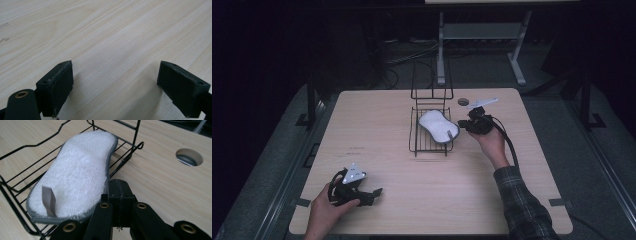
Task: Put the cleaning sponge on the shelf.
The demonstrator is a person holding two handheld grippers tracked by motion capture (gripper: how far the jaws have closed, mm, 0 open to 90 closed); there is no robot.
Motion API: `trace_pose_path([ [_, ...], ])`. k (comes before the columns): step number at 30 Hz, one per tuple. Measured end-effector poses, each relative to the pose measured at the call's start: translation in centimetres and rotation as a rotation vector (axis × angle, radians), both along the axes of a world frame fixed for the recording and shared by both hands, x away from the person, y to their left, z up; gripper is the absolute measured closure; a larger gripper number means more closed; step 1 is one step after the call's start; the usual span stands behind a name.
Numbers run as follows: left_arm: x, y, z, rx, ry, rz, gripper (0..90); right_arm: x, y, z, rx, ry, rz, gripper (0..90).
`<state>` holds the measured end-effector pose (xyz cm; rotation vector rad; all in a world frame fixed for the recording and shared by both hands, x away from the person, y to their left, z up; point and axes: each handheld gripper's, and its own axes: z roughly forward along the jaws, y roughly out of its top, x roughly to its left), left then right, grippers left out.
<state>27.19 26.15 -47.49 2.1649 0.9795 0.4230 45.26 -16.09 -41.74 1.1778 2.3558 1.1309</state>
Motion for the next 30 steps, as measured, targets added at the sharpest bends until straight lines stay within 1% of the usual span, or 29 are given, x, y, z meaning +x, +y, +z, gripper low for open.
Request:
trace_pose_path([
  [7,0.0,0.0,0.0,0.0,0.0,0.0,12.6,-0.9,0.6,-0.2,0.007,0.004,0.04,89.7],
  [12,0.0,0.0,0.0,0.0,0.0,0.0,12.6,-1.6,1.6,0.1,0.001,-0.005,0.084,89.7],
  [14,0.0,0.0,0.0,0.0,0.0,0.0,12.6,-1.7,2.2,0.2,-0.001,0.006,0.102,89.7],
  [16,0.0,0.0,0.0,0.0,0.0,0.0,12.6,-1.8,2.9,0.0,-0.006,0.001,0.123,89.7],
  [19,0.0,0.0,0.0,0.0,0.0,0.0,12.6,-2.0,3.4,-0.2,-0.011,0.012,0.138,89.7],
  [20,0.0,0.0,0.0,0.0,0.0,0.0,12.6,-2.0,3.5,-0.2,-0.01,0.009,0.14,89.7],
  [22,0.0,0.0,0.0,0.0,0.0,0.0,12.6,-2.1,3.5,-0.2,-0.002,0.012,0.14,89.7],
  [23,0.0,0.0,0.0,0.0,0.0,0.0,12.6,-2.3,3.3,-0.1,0.012,0.008,0.138,89.7],
  [26,0.0,0.0,0.0,0.0,0.0,0.0,12.6,-2.8,2.6,0.3,0.03,0.007,0.125,89.4],
  [28,0.0,0.0,0.0,0.0,0.0,0.0,12.6,-3.1,2.0,0.5,0.042,0.006,0.121,84.5],
  [30,0.0,0.0,0.0,0.0,0.0,0.0,12.6,-3.4,1.5,0.7,0.05,0.013,0.116,76.3],
])
